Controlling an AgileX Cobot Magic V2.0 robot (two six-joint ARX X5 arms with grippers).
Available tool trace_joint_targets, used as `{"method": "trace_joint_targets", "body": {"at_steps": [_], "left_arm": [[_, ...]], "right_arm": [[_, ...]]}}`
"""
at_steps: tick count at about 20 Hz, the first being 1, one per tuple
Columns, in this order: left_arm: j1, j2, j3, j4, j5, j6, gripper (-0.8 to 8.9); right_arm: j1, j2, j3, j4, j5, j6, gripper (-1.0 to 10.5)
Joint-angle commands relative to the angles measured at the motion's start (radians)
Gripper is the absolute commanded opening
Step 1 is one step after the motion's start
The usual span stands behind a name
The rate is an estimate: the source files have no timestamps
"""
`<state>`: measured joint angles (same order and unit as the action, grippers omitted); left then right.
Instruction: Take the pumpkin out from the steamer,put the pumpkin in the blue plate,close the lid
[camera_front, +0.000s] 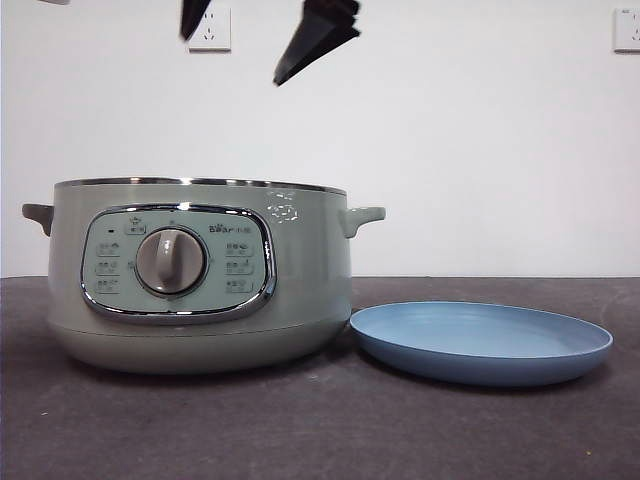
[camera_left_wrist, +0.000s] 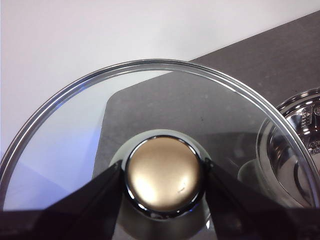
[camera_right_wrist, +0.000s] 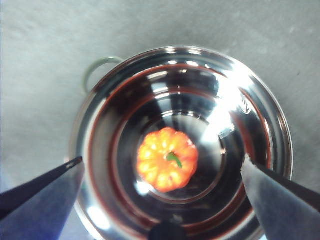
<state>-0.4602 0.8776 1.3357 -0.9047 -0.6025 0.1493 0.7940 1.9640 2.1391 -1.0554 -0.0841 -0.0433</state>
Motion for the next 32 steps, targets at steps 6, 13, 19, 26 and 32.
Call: {"method": "trace_joint_targets", "body": {"at_steps": [6, 13, 19, 26, 32], "left_arm": [[0.001, -0.01, 0.016, 0.043, -0.012, 0.012, -0.08], [0.001, -0.01, 0.016, 0.018, -0.011, 0.012, -0.08], [0.001, -0.01, 0.016, 0.013, -0.011, 0.012, -0.08], [0.001, -0.01, 0.016, 0.013, 0.002, 0.012, -0.08], [0.001, -0.01, 0.016, 0.014, 0.007, 0.012, -0.08]], "right_arm": [[0.061, 0.169, 0.014, -0.014, 0.091, -0.074, 5.7], [0.057, 0.311, 0.014, -0.001, 0.086, -0.09, 5.7], [0.054, 0.345, 0.014, 0.023, 0.091, -0.096, -0.3], [0.05, 0.286, 0.014, -0.005, 0.091, -0.085, -0.1], [-0.076, 0.03, 0.014, -0.156, 0.095, -0.074, -0.1]]}}
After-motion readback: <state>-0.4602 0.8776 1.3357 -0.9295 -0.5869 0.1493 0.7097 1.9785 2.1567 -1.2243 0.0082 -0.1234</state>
